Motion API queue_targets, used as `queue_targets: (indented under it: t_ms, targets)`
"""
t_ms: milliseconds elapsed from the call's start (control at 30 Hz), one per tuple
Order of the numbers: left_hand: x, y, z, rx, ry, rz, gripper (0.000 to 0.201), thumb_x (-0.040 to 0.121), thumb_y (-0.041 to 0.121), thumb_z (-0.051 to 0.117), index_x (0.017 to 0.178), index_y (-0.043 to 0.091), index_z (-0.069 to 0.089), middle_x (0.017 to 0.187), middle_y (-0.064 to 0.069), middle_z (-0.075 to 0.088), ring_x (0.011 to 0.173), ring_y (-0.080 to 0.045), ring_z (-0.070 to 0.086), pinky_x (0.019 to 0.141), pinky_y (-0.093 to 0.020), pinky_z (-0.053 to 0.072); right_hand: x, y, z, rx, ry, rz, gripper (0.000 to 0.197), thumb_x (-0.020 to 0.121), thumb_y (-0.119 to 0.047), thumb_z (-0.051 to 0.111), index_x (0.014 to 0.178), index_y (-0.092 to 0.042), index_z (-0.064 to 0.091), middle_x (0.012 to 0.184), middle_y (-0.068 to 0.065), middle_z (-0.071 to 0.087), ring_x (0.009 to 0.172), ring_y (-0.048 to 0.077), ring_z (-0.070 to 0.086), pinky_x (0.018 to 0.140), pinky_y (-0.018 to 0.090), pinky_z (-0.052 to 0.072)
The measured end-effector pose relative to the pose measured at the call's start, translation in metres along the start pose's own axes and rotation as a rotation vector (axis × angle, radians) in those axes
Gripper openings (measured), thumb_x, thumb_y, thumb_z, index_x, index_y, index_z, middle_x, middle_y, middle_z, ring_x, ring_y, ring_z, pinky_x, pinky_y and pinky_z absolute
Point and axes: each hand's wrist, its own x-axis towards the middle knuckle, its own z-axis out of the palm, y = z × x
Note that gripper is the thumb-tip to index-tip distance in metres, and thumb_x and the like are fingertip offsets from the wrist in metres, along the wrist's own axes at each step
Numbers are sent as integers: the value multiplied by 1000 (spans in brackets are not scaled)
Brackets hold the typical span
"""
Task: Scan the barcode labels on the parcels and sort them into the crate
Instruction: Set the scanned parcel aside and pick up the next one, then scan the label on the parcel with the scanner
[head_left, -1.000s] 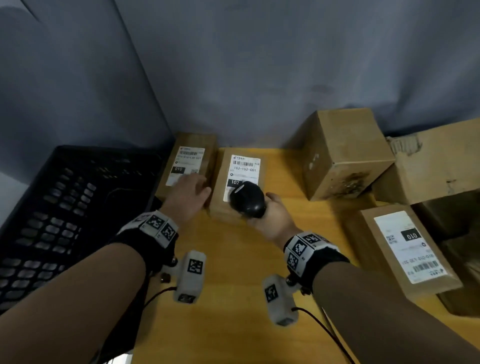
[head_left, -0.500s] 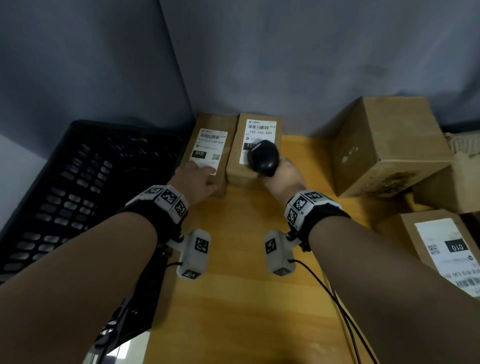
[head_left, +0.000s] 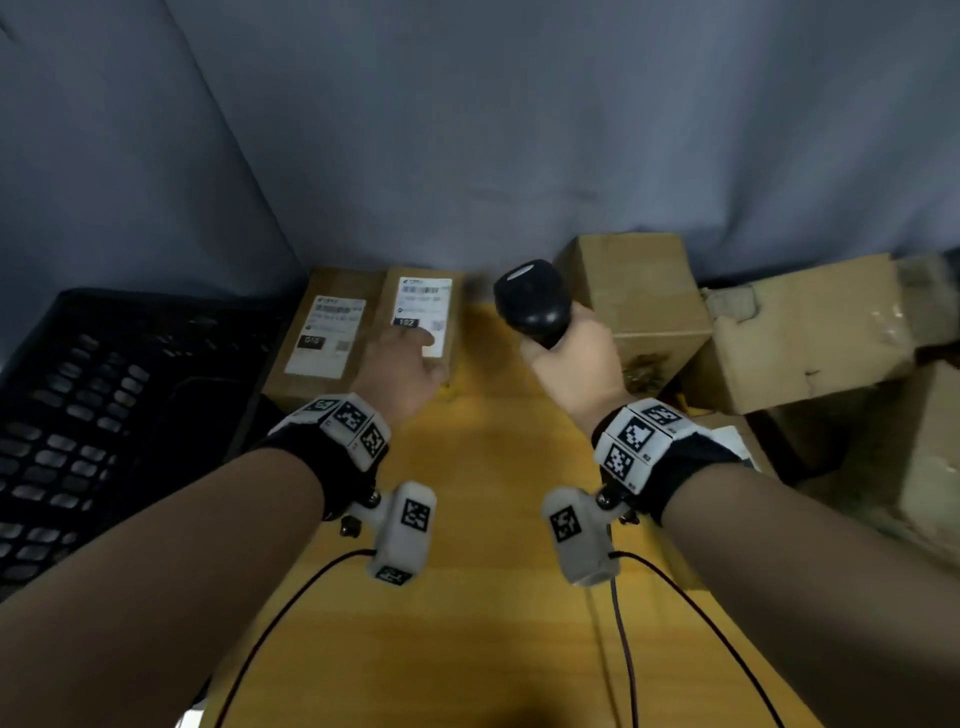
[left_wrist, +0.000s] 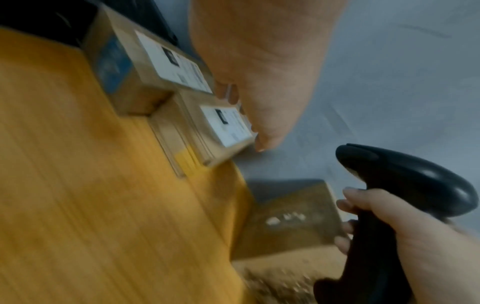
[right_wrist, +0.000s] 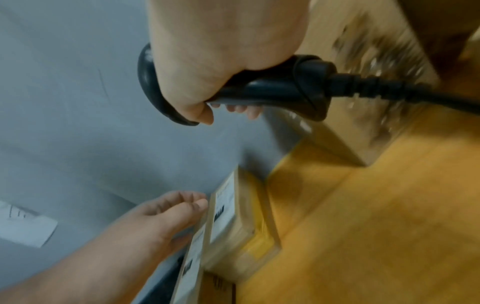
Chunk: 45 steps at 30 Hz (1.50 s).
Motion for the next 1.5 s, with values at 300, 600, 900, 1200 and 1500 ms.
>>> queue_targets:
  t_ms: [300, 600, 900, 1200, 1500]
  targets:
    - [-2, 142, 30, -53, -136, 223, 55, 99, 45, 40, 150, 32, 25, 158, -14, 17, 143, -35, 19, 115, -43, 21, 19, 69, -135, -28, 30, 174, 28, 81, -21, 69, 105, -7, 64, 97, 11, 66, 95, 28, 62, 76, 29, 43]
    - [-4, 170, 30, -207, -18, 94, 33, 100, 36, 42, 120, 11, 50, 110, -11, 64, 105, -30, 59, 87, -39, 47, 16, 89, -154, 206, -103, 175, 12, 82, -19, 73, 78, -21, 61, 79, -2, 63, 85, 18, 60, 74, 25, 40]
    - [-35, 138, 43, -647, 93, -250, 58, 88, 23, 67, 135, 9, 36, 128, -10, 52, 111, -26, 55, 93, -41, 50, -4, 75, -133, 466, -183, 192, 16, 83, -27, 74, 81, -27, 58, 88, 1, 68, 88, 16, 64, 89, 35, 50]
    - [-64, 115, 26, -685, -31, -250, 46, 89, 7, 59, 132, 10, 42, 100, -4, 53, 92, -22, 54, 89, -43, 53, -43, 78, -123, 703, -192, 368, 16, 85, -19, 73, 98, -12, 65, 93, 10, 70, 80, 26, 71, 81, 36, 60]
    - [-88, 92, 22, -606, -169, -94, 87, 89, 9, 62, 153, 25, 5, 124, -9, 49, 110, -26, 54, 89, -40, 51, -89, 83, -105, 839, -57, 453, 16, 88, -20, 70, 89, -5, 64, 71, 12, 70, 68, 22, 68, 68, 27, 59]
